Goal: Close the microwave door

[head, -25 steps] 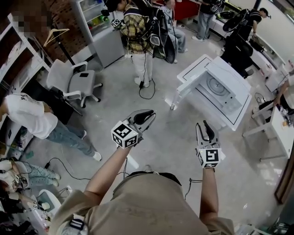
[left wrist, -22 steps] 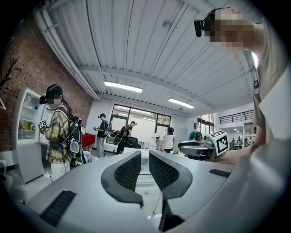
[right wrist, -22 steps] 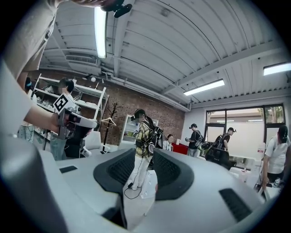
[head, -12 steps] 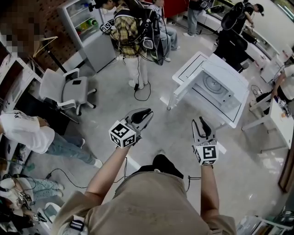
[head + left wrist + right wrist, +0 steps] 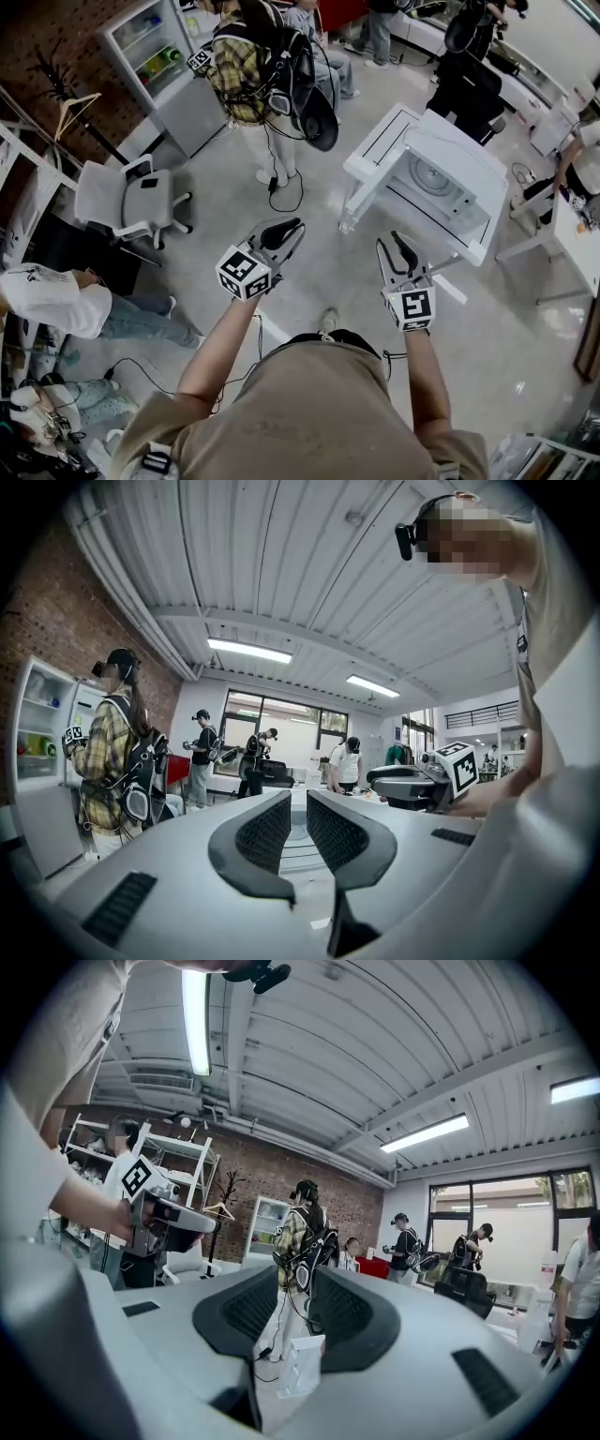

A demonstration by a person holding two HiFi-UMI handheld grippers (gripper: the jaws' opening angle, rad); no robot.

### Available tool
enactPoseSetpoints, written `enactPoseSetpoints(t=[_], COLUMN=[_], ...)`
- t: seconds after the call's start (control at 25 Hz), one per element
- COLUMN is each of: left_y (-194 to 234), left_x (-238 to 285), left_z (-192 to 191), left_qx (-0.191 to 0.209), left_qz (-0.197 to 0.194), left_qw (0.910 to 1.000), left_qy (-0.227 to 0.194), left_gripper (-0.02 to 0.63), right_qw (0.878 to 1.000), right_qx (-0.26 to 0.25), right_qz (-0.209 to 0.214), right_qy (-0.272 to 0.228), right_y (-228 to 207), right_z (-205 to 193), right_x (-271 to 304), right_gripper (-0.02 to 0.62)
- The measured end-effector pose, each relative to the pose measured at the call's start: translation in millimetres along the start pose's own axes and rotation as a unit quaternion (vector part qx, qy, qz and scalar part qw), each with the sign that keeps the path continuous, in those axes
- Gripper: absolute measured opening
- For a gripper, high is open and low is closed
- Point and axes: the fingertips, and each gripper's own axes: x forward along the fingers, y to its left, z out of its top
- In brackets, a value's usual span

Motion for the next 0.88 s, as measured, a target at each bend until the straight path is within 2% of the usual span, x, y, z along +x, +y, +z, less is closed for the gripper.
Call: enactPoseSetpoints(t=[0.32,0.56,0.72,0.88], left_y=[36,60,82,107], left_x=[27,34,40,56], left_z=[-7,-4,-4,-9], left_qx=[0.012,0.017,0.012,0.004], left_qz=[-0.002,-0.008,-0.024,-0.062], left_qw=[0.9999,0.9998,0.9996,0.9979], left_qy=[-0.002,0.003,0.006,0.022], left_gripper=[0.040,0.040,0.040,0.040], right_qw=[1.000,1.000,1.000,0.999], right_qx=[-0.008,0.006,0.012,0.020], right_qz=[0.005,0.002,-0.010,-0.042], right_qy=[-0.015,-0.005,-0.003,0.021], right_y=[-15,-13,-9,-9], right_z=[-12,-15,-12,-16], right_x=[42,69,91,109], right_gripper=[0.129,0.129,0.129,0.129])
